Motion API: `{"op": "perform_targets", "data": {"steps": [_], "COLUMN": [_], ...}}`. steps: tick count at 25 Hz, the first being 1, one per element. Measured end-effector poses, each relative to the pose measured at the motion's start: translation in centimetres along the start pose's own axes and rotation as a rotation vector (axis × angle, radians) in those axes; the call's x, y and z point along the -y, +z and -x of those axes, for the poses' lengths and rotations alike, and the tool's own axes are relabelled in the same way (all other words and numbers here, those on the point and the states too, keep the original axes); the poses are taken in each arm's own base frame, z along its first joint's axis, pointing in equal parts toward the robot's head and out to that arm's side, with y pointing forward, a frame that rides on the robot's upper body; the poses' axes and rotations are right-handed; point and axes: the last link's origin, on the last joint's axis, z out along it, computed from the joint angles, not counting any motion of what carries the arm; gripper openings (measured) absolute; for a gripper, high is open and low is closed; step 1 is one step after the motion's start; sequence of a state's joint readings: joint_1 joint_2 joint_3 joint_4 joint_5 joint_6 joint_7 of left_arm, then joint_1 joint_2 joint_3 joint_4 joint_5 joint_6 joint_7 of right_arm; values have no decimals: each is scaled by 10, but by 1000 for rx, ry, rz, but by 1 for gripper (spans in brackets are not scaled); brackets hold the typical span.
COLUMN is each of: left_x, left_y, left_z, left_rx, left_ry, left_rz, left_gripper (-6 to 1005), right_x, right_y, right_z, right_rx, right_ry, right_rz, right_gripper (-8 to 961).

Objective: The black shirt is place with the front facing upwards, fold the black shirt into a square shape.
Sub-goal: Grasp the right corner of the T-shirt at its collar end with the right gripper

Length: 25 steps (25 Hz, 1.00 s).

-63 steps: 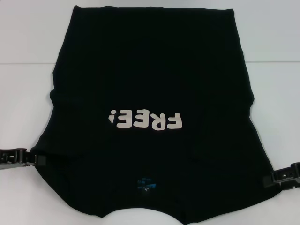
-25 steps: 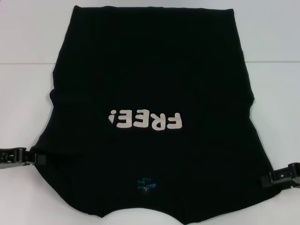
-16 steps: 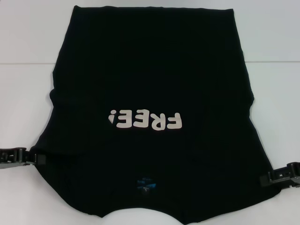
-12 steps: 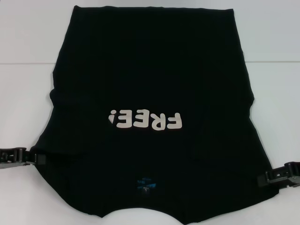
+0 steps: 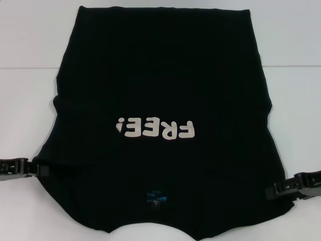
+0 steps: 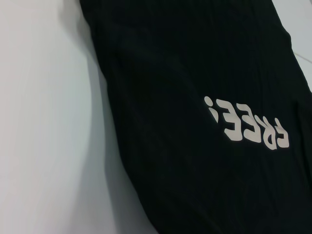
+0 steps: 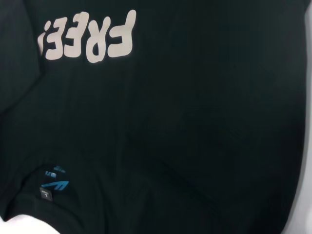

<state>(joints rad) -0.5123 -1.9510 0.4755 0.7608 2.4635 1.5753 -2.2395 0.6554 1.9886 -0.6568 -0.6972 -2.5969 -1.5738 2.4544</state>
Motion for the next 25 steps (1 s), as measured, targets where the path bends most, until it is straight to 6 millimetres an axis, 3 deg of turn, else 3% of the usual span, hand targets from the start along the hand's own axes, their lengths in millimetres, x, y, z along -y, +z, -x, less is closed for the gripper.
{"op": "perform_targets", "data": {"steps": [25], "left_x": [0], "left_y": [-1], "left_z": [-2], "left_rx": [-12], "left_ry": [3], "left_rz": [5], "left_gripper": [37], "right_x": [-11], "right_y": [10], "right_z": [3], "right_rx": [-50], "right_ry": [-38], "right_rz": [16], "right_gripper": [744]}}
